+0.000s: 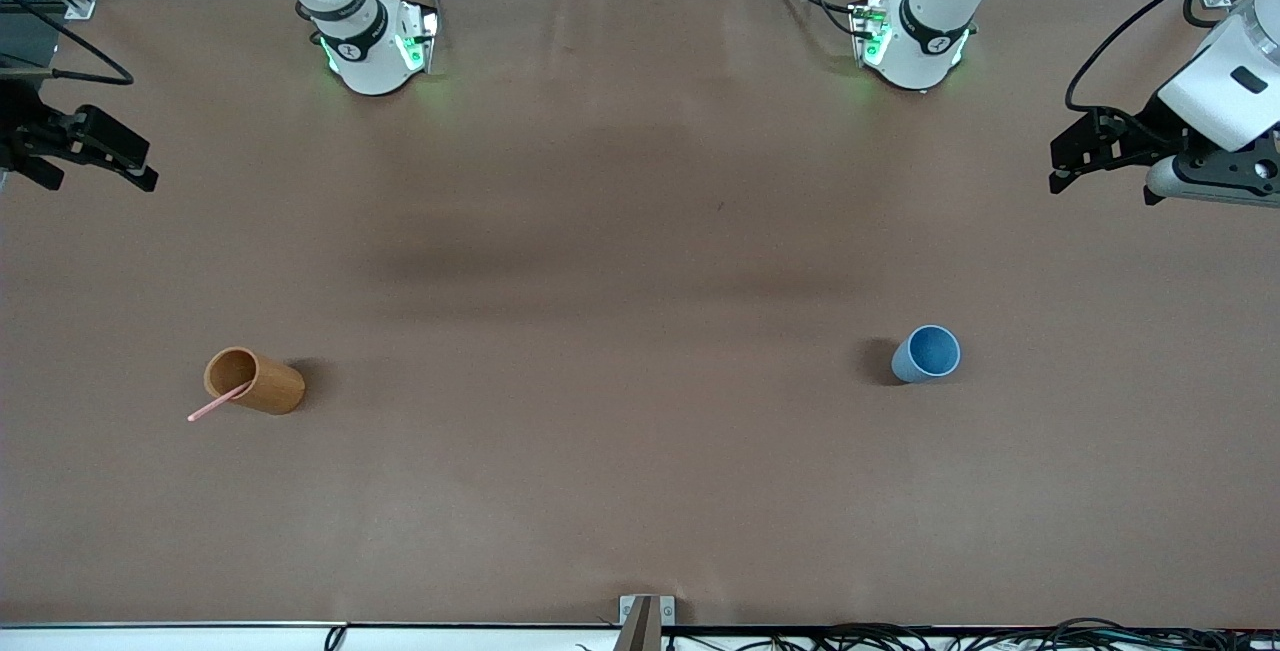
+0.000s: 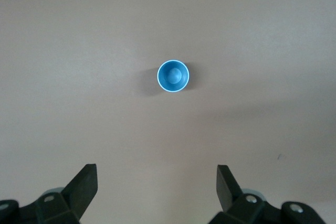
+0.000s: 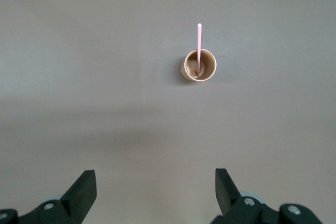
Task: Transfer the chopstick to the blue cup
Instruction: 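Reach the left gripper toward the blue cup, then grasp the blue cup with the left gripper while the right gripper reaches the stick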
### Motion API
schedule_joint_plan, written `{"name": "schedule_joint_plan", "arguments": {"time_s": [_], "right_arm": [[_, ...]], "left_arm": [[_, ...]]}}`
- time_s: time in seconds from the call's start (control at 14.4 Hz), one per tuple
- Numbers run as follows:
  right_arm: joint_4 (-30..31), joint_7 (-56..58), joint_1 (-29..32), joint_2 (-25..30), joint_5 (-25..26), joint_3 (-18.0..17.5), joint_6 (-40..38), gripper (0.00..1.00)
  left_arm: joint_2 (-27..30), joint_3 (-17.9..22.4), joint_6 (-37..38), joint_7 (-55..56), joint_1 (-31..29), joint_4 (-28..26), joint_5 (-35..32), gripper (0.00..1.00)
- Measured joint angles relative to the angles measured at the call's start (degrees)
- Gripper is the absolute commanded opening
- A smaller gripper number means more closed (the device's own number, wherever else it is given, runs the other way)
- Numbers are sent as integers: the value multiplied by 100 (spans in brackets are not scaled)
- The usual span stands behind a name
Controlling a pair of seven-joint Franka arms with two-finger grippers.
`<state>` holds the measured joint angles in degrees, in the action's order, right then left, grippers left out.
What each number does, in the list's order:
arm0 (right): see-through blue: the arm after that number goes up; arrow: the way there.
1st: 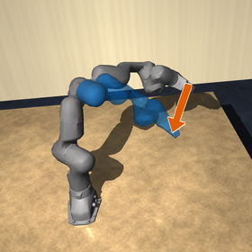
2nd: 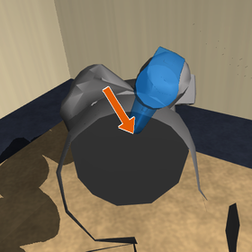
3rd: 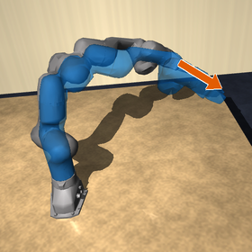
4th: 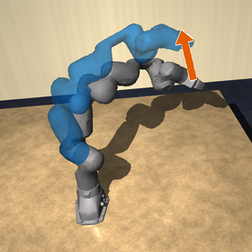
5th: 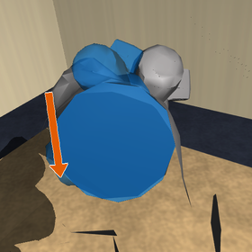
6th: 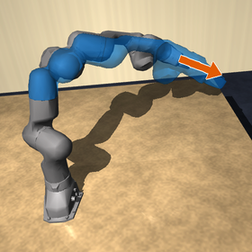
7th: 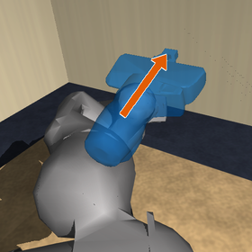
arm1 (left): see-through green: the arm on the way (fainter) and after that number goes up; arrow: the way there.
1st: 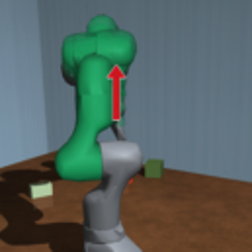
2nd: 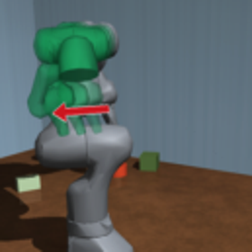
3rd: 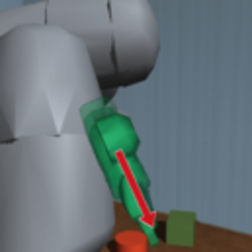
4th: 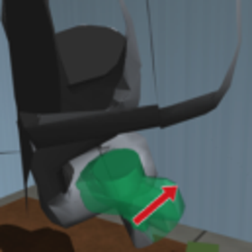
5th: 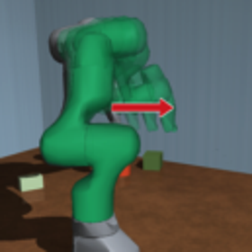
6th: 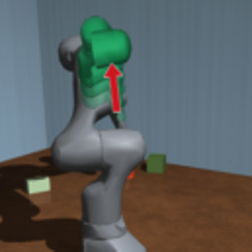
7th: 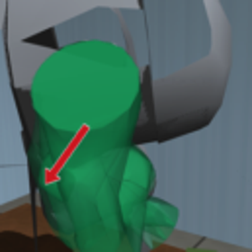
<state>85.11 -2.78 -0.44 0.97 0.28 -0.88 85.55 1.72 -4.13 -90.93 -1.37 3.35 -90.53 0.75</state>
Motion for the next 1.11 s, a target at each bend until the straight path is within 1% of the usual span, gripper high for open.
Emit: {"name": "schedule_joint_plan", "arguments": {"time_s": [0.42,0.63,0.7,0.84,0.97,1.11], "right_arm": [[2,156,-8,-14,0,-1,-5,100],[3,166,-6,-15,0,2,-5,100],[4,169,-5,-15,0,3,-5,100],[5,173,-4,-15,0,4,-5,100],[5,174,-4,-15,0,4,-3,100],[5,176,-3,-25,0,4,1,100]], "left_arm": [[-6,0,2,1,0,8,0,100],[-150,74,6,20,-17,7,0,100],[-289,159,-47,20,-22,2,0,100],[-740,277,-425,18,-48,-39,1,100],[-1336,289,-982,24,-41,-138,10,100],[-1854,261,-1703,117,5,-378,17,100]]}}
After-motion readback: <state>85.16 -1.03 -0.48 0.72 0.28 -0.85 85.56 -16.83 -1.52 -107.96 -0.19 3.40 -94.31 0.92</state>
